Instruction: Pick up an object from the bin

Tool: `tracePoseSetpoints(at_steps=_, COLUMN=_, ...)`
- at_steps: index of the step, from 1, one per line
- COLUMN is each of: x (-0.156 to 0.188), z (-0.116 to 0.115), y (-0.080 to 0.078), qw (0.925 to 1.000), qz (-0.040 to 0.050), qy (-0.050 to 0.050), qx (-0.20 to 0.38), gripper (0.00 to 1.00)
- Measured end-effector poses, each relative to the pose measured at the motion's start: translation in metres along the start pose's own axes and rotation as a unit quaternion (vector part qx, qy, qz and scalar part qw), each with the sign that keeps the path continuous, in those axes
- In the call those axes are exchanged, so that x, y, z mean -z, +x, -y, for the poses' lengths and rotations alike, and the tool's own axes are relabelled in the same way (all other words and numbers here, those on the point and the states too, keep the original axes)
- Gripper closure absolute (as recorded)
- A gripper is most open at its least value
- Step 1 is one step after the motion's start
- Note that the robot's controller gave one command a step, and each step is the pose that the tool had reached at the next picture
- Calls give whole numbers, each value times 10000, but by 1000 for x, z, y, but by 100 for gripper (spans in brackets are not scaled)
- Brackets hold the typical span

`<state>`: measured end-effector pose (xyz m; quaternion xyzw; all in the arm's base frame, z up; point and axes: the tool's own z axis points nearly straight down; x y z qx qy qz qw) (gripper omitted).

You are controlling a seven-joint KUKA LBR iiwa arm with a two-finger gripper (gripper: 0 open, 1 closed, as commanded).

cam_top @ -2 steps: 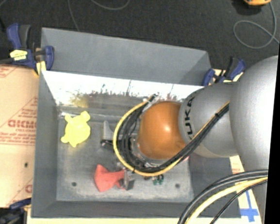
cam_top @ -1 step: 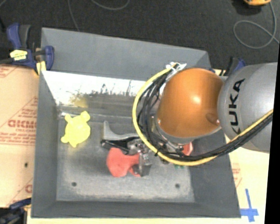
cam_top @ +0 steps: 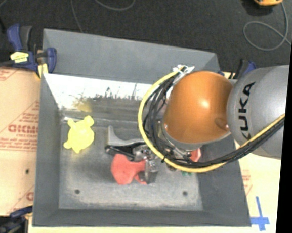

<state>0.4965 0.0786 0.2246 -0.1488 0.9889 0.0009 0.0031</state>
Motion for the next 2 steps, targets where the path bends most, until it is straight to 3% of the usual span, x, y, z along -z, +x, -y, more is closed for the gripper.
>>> tracePoseSetpoints(at_steps=1, x=1, z=0, y=0, qw=10000, qz=-5, qy=-1, qx=1, gripper=100)
tracePoseSetpoints(at_steps=2, x=38, z=18, y=26, qw=9946, qz=15, qy=1, qx=1035, gripper=100)
